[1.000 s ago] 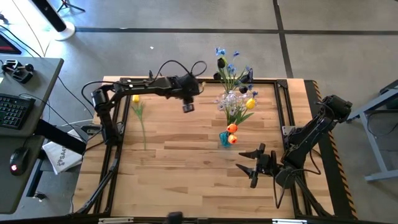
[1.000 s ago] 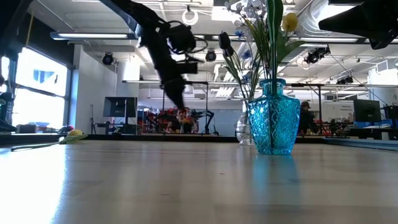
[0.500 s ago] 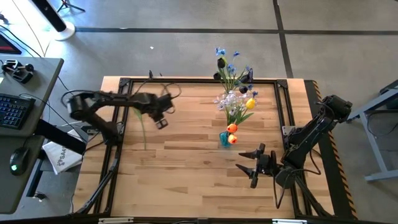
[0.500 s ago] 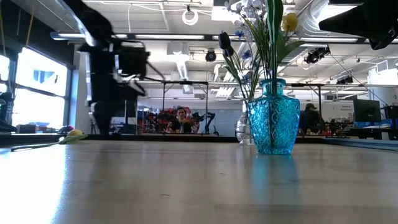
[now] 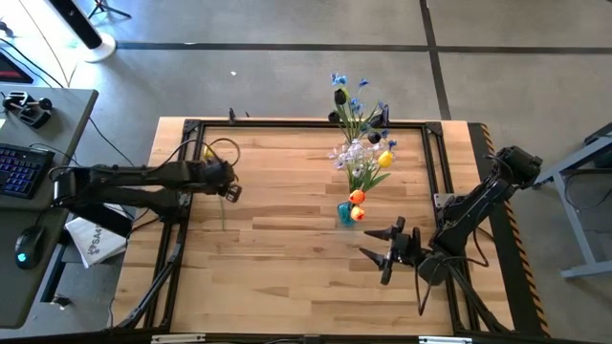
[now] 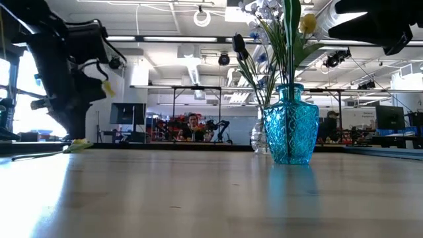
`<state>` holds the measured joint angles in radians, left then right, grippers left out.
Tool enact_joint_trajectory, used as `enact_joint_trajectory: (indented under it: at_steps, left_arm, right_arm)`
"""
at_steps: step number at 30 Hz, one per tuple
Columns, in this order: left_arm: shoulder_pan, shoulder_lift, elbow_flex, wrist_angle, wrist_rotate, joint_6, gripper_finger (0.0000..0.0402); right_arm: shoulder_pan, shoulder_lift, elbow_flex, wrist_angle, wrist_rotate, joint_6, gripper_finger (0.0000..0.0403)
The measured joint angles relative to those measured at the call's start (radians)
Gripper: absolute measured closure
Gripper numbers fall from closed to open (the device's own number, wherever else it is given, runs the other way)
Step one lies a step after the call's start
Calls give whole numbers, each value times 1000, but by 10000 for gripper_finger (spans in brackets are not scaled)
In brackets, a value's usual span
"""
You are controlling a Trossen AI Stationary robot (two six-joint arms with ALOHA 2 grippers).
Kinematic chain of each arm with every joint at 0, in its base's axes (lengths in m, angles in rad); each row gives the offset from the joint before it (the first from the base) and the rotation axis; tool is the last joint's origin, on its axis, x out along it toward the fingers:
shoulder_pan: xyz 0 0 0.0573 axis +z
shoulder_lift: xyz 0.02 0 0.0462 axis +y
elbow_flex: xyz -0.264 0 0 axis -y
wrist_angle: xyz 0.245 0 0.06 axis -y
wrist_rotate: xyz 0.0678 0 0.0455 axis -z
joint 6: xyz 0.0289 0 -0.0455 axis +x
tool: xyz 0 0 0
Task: Sort flowers into vase by color
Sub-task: Put the yellow tulip into the blue flower vase
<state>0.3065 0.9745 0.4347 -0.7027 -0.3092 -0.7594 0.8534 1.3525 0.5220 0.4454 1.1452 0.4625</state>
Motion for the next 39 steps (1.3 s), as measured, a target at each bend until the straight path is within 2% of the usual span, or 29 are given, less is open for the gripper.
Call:
enact_joint_trajectory:
  at_steps: [3,13,18,24,28,31,36,39]
  left_arm:
    - [-3,-30,-37,15,-62,-215,350]
    - [-3,-30,-132,-1,-77,-390,303]
    - [-3,-30,-150,27,-83,-379,299]
    - [-50,-27,-155,92,-58,-304,346]
    - [-125,-9,-154,233,48,-254,391]
    - [-203,25,-154,400,92,-210,396]
    - [-347,106,-154,724,101,-149,400]
    - [-416,131,-154,866,74,-119,401]
  right_arm:
    - [-11,0,0,-1,-18,0,171]
    - [-17,0,0,-9,-20,0,171]
    - [-17,0,0,-9,-20,0,171]
    - [-17,0,0,-9,-20,0,171]
    - [-18,0,0,-9,-19,0,171]
    - [-18,0,0,-9,-19,0,171]
    - [-18,0,0,-9,-26,8,171]
    - [-28,0,0,-8,-99,8,171]
